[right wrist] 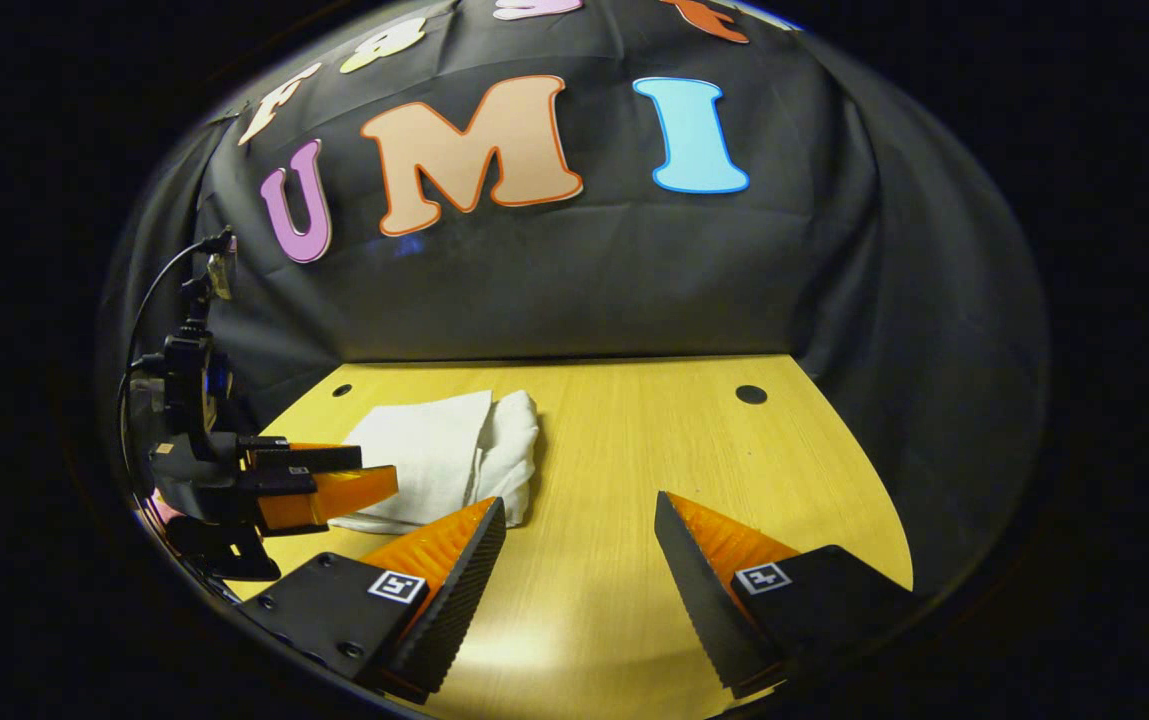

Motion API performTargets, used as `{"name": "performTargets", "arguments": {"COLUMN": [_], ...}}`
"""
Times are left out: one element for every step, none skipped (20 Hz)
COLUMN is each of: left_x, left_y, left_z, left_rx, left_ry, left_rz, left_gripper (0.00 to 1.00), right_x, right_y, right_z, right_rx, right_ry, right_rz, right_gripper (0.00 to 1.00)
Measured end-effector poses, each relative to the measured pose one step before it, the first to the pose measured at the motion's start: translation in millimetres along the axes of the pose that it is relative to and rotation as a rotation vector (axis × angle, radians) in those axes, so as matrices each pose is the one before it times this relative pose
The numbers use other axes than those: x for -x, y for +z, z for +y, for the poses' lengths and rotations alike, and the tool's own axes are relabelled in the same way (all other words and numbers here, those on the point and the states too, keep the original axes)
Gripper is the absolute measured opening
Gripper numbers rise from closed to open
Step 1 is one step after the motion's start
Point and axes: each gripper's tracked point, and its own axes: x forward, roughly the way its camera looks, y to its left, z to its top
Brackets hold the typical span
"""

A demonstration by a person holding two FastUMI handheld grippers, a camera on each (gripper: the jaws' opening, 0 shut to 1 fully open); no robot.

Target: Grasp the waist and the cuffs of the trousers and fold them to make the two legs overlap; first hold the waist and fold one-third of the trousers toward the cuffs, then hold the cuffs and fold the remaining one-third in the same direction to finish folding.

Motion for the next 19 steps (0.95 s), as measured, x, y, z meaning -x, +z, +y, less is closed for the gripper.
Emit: {"name": "performTargets", "arguments": {"left_x": [12.32,10.98,10.02,10.31,9.79,9.11,8.39,5.16,6.87,6.35,5.95,7.63,6.27,6.34,3.61,2.1,1.86,1.32,0.01], "left_y": [2.44,1.08,0.69,-0.03,0.69,0.85,1.64,0.54,-0.89,-2.27,-0.86,-0.89,0.26,-2.32,-0.4,-2.99,-2.58,-1.37,-1.08], "left_z": [10.57,9.99,10.15,11.04,9.89,9.63,8.4,6.67,8.2,8.29,7.6,7.75,6.49,7.01,5.67,5.98,4.21,4.26,3.12], "left_rx": [-0.00324,-0.00524,-0.00655,-0.00666,-0.00473,-0.00201,0.00296,0.00519,0.00676,0.00783,0.00598,0.00534,0.00522,0.00565,0.00611,0.00744,0.00656,0.00597,0.0053], "left_ry": [0.02201,0.01765,0.01865,0.02217,0.02096,0.01984,0.0137,0.00936,0.01114,0.00962,0.01042,0.01161,0.01006,0.0087,0.00635,0.00739,0.00405,0.00582,0.00396], "left_rz": [-0.01069,-0.00883,-0.00504,-0.00594,-0.00302,-0.00555,-0.00797,-0.00415,-0.00003,0.0006,-0.00411,-0.00405,-0.00506,-0.0039,-0.00289,0.00319,0.00455,0.00136,0.00159], "left_gripper": [0.94,0.94,0.94,0.94,0.94,0.94,0.94,0.94,0.94,0.94,0.94,0.94,0.94,0.94,0.94,0.94,0.98,0.94,0.94], "right_x": [1.92,1.44,2.84,0.97,1.26,1.61,1.82,2.4,3.09,3.44,3.77,4.23,2.93,2.29,1.13,1.5,0.85,0.53,0.27], "right_y": [2.81,4.0,2.27,1.36,-0.32,0.42,2.03,1.88,-0.15,0.18,-1.29,-0.51,-1.68,-2.04,-3.26,-3.17,-3.41,-2.26,-2.0], "right_z": [9.63,7.96,7.52,6.72,6.7,6.03,5.65,4.57,2.89,1.77,1.25,0.96,0.95,1.85,0.29,0.54,1.44,3.05,4.07], "right_rx": [0.00842,0.00969,0.00887,0.0049,-0.00079,-0.00302,-0.00282,-0.00231,0.00076,0.00513,0.00555,0.00326,-0.00117,-0.00282,0.00025,0.00088,-0.00098,-0.0043,-0.00426], "right_ry": [0.0204,0.01356,0.01272,0.00641,0.00667,0.00537,0.00379,0.00163,-0.00206,-0.00691,-0.0066,-0.00546,-0.00443,-0.00304,-0.00857,-0.01011,-0.00537,-0.00049,0.00158], "right_rz": [-0.01449,-0.01679,-0.01134,-0.00651,-0.00233,-0.00194,-0.00627,-0.00755,-0.0067,-0.00337,-0.00244,-0.00153,0.00165,0.00337,0.00495,0.00856,0.00728,0.00396,0.00528], "right_gripper": [0.92,0.97,0.97,0.92,0.96,0.96,0.96,0.96,0.96,0.96,0.96,0.97,0.96,0.96,0.96,0.96,0.92,0.96,0.96]}}
